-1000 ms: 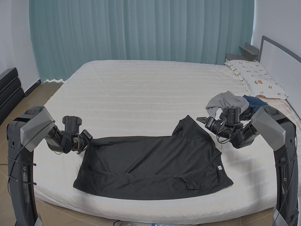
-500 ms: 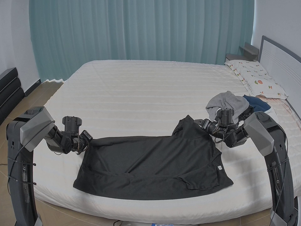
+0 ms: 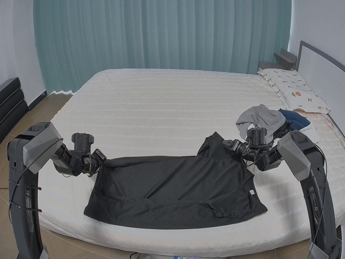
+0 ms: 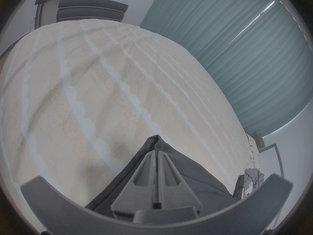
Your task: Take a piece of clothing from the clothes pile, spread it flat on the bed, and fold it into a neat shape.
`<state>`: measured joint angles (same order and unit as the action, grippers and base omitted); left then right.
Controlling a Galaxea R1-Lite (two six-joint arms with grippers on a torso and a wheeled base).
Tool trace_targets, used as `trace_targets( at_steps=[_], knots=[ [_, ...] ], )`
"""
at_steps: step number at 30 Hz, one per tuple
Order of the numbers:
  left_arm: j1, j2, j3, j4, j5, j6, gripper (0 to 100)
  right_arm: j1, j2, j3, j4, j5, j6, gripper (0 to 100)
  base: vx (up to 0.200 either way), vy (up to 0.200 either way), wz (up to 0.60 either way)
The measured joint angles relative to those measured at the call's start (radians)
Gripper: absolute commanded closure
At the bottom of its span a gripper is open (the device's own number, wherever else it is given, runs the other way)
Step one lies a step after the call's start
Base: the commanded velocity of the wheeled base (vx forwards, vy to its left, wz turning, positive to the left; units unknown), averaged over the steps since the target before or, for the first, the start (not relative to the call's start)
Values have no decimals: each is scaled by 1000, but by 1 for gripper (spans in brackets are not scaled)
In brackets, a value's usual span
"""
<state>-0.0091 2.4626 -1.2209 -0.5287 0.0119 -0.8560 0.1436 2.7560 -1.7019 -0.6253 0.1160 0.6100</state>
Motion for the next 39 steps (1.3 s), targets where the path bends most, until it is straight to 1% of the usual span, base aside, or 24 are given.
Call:
trace_targets(
  at_steps=[1, 2, 9, 22, 24, 30, 39],
  knots=[
    [0, 0, 0, 0, 0, 0, 100, 1, 0, 1, 3, 0, 0, 0, 0, 0, 0],
    [0, 0, 0, 0, 0, 0, 100, 1, 1, 2, 5, 0, 0, 100, 0, 0, 0],
    [0, 0, 0, 0, -1, 0, 100, 1, -2, 7, 21, 0, 0, 100, 0, 0, 0],
    [0, 0, -8, 1, -1, 1, 100, -32, -37, 54, 6, 3, -23, 100, 0, 0, 0],
    [0, -2, -10, 1, 0, 1, 100, -33, -47, 68, -7, 7, -22, 100, 0, 0, 0],
    [4, -27, -16, 0, 4, -6, 100, -35, -64, 109, -110, 12, -16, 100, 0, 0, 0],
    [29, -73, -11, 0, 5, -51, 100, -36, -78, 167, -170, 17, -10, 100, 0, 0, 0]
  ],
)
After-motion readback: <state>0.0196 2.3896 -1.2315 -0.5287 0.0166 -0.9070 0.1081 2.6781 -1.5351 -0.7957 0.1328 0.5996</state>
